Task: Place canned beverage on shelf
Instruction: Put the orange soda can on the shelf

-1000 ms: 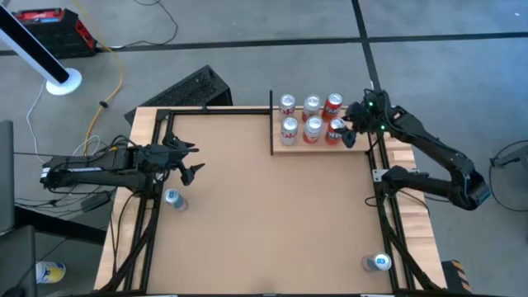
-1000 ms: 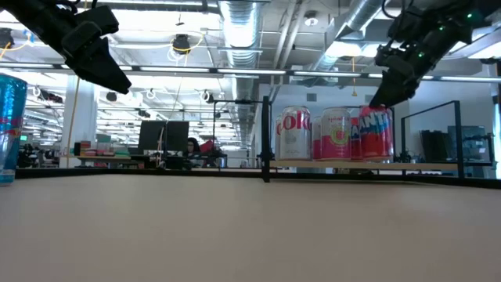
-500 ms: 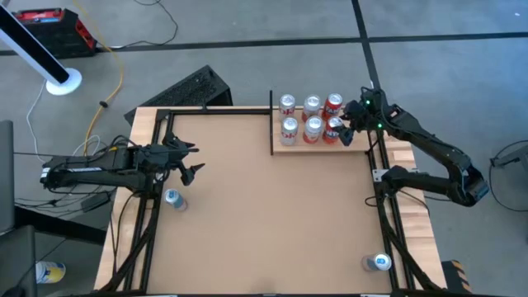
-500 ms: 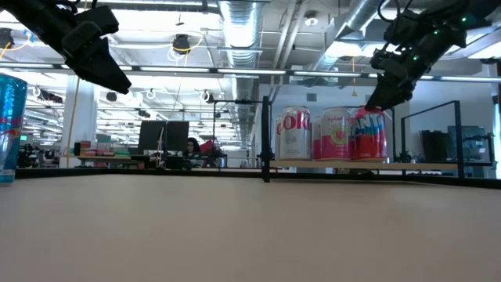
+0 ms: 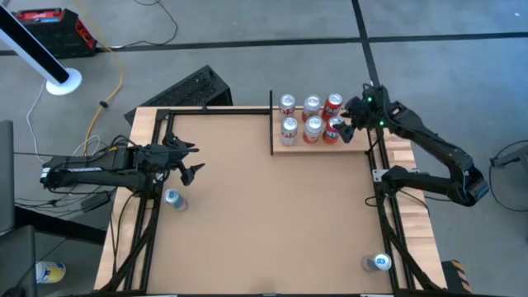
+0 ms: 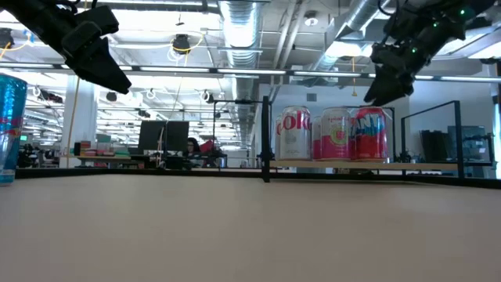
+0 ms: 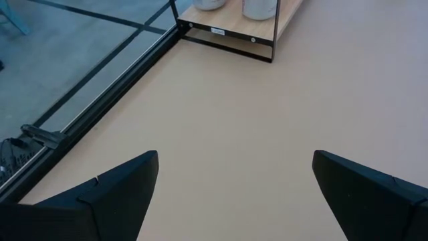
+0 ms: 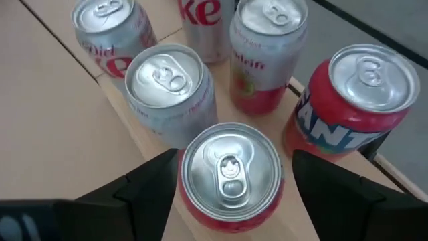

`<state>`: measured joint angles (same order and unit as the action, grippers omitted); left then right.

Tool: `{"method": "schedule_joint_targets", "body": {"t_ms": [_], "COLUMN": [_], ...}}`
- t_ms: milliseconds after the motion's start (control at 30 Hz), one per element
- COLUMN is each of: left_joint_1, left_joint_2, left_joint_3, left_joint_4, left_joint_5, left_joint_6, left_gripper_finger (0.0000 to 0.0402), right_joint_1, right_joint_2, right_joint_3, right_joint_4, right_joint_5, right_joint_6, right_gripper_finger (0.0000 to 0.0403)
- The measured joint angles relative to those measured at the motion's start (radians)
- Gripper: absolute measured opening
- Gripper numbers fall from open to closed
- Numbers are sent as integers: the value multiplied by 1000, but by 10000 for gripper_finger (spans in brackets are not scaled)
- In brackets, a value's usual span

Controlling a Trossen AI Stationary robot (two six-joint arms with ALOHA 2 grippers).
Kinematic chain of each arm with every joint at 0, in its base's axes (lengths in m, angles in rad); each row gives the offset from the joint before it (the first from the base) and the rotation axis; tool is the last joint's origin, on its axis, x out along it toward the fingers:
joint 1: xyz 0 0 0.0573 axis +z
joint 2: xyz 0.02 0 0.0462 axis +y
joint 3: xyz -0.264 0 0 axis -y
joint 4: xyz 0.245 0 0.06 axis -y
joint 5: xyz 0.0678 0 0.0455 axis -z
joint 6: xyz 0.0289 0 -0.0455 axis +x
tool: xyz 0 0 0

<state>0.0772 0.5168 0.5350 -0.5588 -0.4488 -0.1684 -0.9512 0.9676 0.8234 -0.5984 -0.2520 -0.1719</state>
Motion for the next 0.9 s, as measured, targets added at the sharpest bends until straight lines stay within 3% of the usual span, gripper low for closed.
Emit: {"method": "schedule_joint_targets", "body": {"t_ms": [333,500,600,733,900], "left_joint_1": [0,0,0,0,0], "left_joint_2": [0,0,0,0,0], "left_joint_3": [0,0,0,0,0], "left_joint_4": [0,0,0,0,0], "left_joint_5": [0,0,0,0,0], "left_joint_6": [0,0,0,0,0], "left_gripper_finger": [382,382,382,382,382], "right_joint_1": [73,213,286,357,426], "right_joint_2": [0,-1,1,1,1], "right_joint_3": [111,122,122,122,122], "right_joint_4": [-84,-124,-138,-128,-154], "right_joint_5": [18,287,379,474,687], "right_joint_6": [177,437,583,654,643], "right_gripper_finger": [317,312,306,304,303]}}
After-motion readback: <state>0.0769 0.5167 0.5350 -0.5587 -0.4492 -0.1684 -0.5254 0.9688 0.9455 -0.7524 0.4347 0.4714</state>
